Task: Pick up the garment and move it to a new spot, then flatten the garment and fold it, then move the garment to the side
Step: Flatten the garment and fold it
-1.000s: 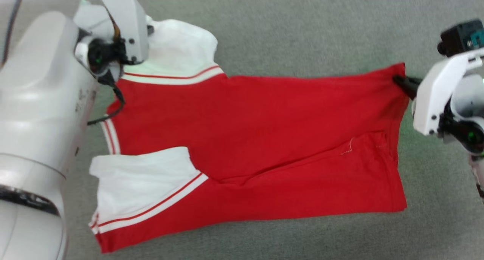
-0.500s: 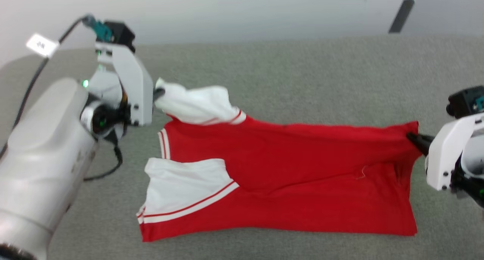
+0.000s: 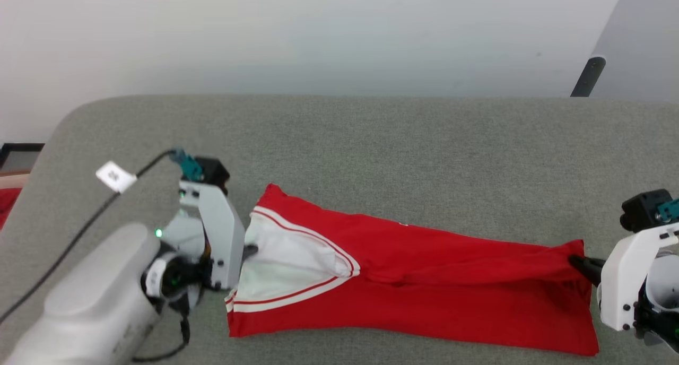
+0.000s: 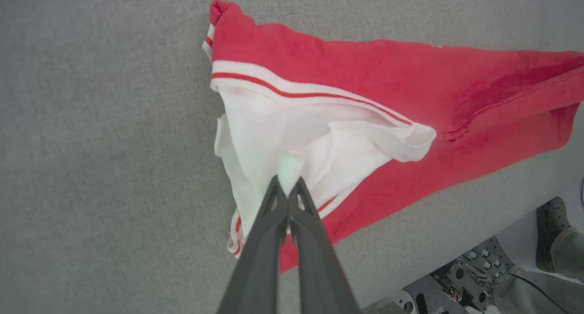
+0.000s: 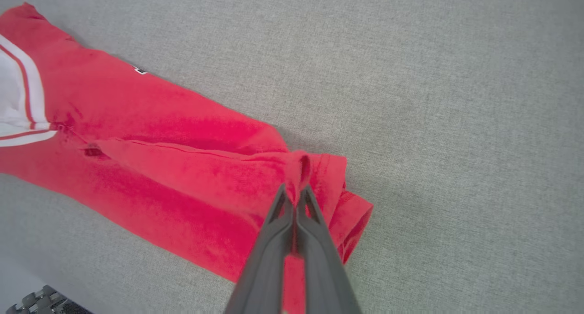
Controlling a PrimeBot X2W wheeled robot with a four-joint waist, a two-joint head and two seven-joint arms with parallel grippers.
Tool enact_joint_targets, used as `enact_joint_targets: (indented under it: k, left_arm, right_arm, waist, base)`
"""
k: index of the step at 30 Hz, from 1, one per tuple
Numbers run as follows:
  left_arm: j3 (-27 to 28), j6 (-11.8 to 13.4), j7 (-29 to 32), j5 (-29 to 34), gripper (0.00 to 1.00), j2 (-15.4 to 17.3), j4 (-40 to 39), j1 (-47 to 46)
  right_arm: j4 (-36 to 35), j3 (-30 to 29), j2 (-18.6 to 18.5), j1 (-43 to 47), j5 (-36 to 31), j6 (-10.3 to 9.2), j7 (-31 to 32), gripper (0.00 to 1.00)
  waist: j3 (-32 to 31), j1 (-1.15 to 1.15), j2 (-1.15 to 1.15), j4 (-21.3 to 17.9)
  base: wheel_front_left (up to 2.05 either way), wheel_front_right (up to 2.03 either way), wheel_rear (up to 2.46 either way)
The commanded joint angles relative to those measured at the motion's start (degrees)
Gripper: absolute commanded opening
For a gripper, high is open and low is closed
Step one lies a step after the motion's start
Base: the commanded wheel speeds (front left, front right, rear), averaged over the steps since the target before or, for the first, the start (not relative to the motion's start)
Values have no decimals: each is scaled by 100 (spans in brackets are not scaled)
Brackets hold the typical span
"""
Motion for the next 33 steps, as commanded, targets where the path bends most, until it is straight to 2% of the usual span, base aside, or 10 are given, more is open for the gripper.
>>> enact_joint_targets:
  k: [1,5,6,7,8,9,10,11,22,33]
  left_arm:
    - [-23,70,23,-33,0,29,-66,124]
    - [-28,206,42,-112,0,65,-203,351]
    - [-18,208,20,-121,1,73,-207,379]
    - [-8,220,0,-129,29,79,-201,409]
    - [0,220,-18,-139,46,84,-199,430]
    - [0,217,-21,-143,67,87,-196,445]
    - [16,220,-36,-156,94,96,-192,462]
    - [31,230,-51,-186,100,99,-186,489]
    - [185,316,-367,-193,100,360,-505,848]
    - [703,24,-2681,315,100,598,-1057,1624]
  right_arm:
    - [-32,-62,15,58,-30,0,27,0]
    - [-61,-115,89,137,-76,0,103,0]
    - [-57,-135,100,126,-101,0,104,14]
    - [-44,-148,119,112,-106,0,116,47]
    - [-31,-163,132,97,-114,0,125,92]
    - [-4,-204,153,85,-113,0,125,100]
    - [7,-214,172,71,-118,0,135,100]
    - [14,-208,191,63,-124,0,164,100]
    - [-303,-364,404,236,-94,0,3,100]
    - [-494,-923,721,894,-308,0,-447,100]
  waist:
    - [-3,0,0,-1]
    - [1,0,0,-38]
    - [2,0,0,-51]
    - [0,0,0,-66]
    - [-3,0,0,-78]
    - [-15,0,0,-87]
    - [-32,0,0,-98]
    - [-58,0,0,-110]
    - [-456,0,0,-192]
    - [-642,0,0,-181]
  base:
    - [0,0,0]
    - [0,0,0]
    - [0,0,0]
    - [0,0,0]
    - [0,0,0]
    - [0,0,0]
    - [0,0,0]
    - [0,0,0]
    - [0,0,0]
    - [0,0,0]
